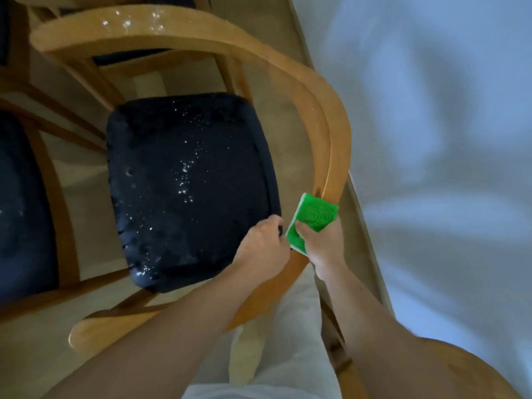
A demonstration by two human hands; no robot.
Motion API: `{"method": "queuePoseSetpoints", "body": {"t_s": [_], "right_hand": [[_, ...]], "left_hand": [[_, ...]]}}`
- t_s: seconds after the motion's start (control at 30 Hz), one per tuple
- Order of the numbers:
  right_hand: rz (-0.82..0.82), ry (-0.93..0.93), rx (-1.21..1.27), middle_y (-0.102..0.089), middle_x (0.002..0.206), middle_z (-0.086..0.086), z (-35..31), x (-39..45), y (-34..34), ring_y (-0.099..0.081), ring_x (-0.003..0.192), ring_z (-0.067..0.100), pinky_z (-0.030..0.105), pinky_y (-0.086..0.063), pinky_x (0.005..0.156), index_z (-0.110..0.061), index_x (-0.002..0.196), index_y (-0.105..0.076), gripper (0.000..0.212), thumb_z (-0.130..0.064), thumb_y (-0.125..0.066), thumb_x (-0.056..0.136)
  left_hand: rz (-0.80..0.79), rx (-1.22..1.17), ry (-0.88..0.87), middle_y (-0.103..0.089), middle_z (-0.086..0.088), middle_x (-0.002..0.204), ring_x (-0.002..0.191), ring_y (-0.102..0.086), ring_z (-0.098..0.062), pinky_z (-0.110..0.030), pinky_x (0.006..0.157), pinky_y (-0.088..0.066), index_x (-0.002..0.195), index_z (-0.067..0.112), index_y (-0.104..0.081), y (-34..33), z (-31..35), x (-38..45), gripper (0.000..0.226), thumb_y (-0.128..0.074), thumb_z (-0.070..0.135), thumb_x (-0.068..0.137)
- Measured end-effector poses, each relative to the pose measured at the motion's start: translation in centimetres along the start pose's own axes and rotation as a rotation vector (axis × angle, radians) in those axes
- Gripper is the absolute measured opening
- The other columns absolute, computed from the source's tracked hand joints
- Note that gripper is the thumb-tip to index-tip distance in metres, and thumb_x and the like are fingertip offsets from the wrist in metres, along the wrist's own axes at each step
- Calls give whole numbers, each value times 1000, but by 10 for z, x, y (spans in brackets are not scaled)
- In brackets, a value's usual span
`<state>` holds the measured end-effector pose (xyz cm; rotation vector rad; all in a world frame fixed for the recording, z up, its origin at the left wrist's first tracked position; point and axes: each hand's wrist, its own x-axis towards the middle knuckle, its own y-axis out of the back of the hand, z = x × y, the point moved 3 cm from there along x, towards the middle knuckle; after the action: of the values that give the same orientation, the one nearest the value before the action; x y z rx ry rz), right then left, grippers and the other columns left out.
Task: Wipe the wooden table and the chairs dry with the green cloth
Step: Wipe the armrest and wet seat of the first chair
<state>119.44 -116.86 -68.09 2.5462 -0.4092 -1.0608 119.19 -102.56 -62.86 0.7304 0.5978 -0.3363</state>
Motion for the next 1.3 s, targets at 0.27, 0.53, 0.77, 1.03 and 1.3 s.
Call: {"method": "queuePoseSetpoints", "body": {"t_s": [0.27, 0.53, 0.77, 1.03, 1.3], "right_hand": [[157, 371, -108, -55, 93, -12, -79, 42, 16, -56, 79, 7, 9, -37, 61, -19, 129, -45, 68, -18, -74, 68], [-105, 516, -562, -50, 97, -2, -211, 118, 1, -49, 81, 20, 28, -38, 69, -19, 121, -43, 69, -25, -80, 64], [-166, 411, -448, -51, 88, -5, -193, 101, 13, -53, 72, 13, 22, -35, 51, -22, 109, -39, 59, -23, -76, 63], [-106, 288, -466, -45, 78, -10, -149, 70, 29, -50, 69, 17, 29, -37, 66, -23, 101, -30, 64, -22, -80, 61], [-9, 435, -872, -58, 106, 9, -216, 114, -5, -61, 98, 32, 29, -38, 68, -13, 120, -44, 69, -30, -82, 65]], "left_hand": [[-6, -130, 91, -58, -6, 120, 100, -59, -23, -40, 85, -52, 138, 21, -40, 16, 61, 52, 43, -39, 17, 95], [65, -301, 232, -61, 2, 111, 79, -61, -11, -21, 64, -51, 136, 26, -43, 0, 78, 64, 45, -40, 20, 92], [187, -408, 323, -60, -1, 116, 91, -56, -15, -24, 75, -45, 129, 25, -50, 10, 89, 75, 37, -41, 18, 93], [201, -463, 387, -63, -1, 116, 100, -58, -17, -23, 80, -45, 126, 24, -51, 7, 85, 80, 40, -45, 16, 88], [197, -463, 351, -62, 2, 110, 85, -60, -11, -21, 72, -48, 130, 22, -47, 26, 60, 90, 38, -44, 14, 93]]}}
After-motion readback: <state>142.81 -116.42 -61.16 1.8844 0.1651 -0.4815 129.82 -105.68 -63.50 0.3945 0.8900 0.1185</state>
